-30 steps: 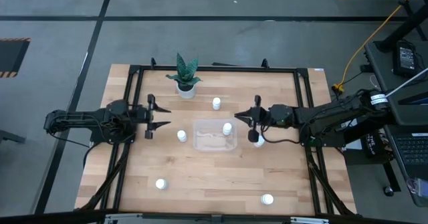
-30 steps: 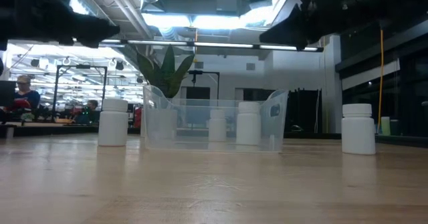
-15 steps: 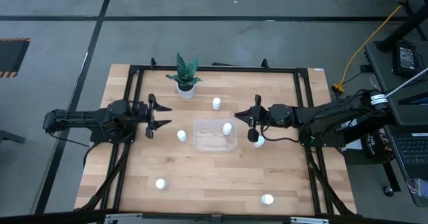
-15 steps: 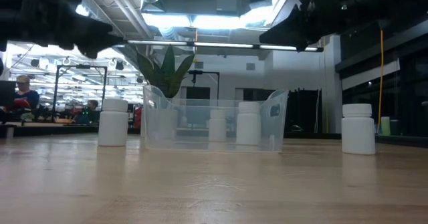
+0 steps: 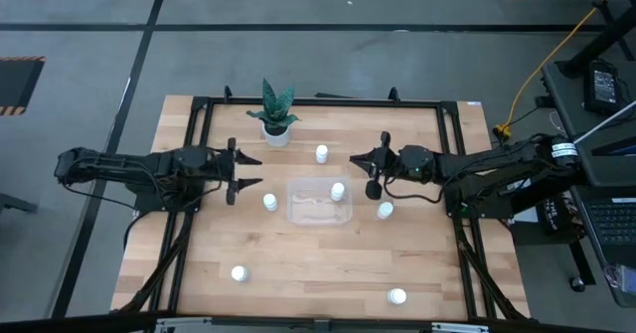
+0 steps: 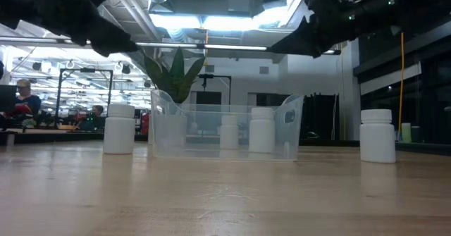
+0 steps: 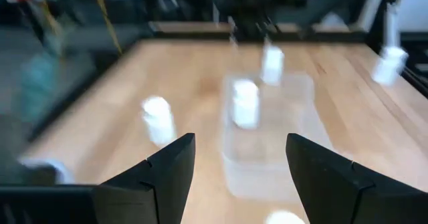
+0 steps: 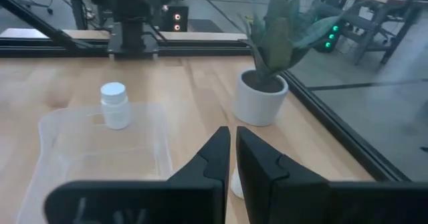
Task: Pick and place pill bottles into a basket
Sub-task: Put the white medicine bottle into the transparent bin
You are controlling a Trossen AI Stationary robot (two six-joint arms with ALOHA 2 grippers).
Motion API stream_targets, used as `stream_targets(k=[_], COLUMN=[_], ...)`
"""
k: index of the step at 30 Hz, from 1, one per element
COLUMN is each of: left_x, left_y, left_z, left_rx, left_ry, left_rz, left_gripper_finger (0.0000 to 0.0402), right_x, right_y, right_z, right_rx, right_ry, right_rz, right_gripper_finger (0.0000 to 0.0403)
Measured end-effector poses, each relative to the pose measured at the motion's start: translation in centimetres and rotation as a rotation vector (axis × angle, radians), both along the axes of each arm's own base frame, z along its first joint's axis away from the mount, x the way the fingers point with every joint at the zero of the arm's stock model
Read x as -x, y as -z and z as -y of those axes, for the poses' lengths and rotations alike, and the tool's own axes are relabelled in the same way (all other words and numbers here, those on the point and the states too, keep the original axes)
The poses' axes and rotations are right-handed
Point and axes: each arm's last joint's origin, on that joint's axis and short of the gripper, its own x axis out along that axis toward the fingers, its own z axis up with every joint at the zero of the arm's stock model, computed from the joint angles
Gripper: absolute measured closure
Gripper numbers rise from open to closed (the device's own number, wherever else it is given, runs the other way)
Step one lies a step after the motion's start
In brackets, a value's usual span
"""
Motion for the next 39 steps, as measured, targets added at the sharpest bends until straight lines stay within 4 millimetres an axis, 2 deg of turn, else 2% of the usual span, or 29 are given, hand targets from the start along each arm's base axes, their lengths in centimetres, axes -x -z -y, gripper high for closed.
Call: stream_targets(k=[5, 17, 24, 33, 39], left_x=[-0.4, -0.6, -2.1, -4.3, -5.0], left_y=[0.6, 1.6, 0.6, 2.0, 2.9], left_z=[1.3, 4.7, 6.0, 6.0, 5.4], left_rx=[0.035, 0.112, 0.054, 0.010, 0.075], left_ry=[0.066, 0.051, -0.019, -0.109, -0.145], left_rz=[-0.086, -0.155, -0.296, -0.444, -0.496], left_gripper_finger=[0.0175, 0.0183, 0.0183, 0.0183, 0.0183], right_x=[0.0, 0.0, 0.0, 0.1, 0.2], right_y=[0.1, 0.1, 0.1, 0.2, 0.7], right_z=[0.0, 0.0, 0.0, 0.0, 0.0], right_rx=[0.035, 0.055, 0.017, 0.033, 0.031], right_ry=[-0.011, -0.016, -0.007, -0.011, -0.012], right_rz=[-0.023, -0.025, -0.014, -0.034, -0.085], right_gripper_finger=[0.0371, 0.0371, 0.0371, 0.0371, 0.0371])
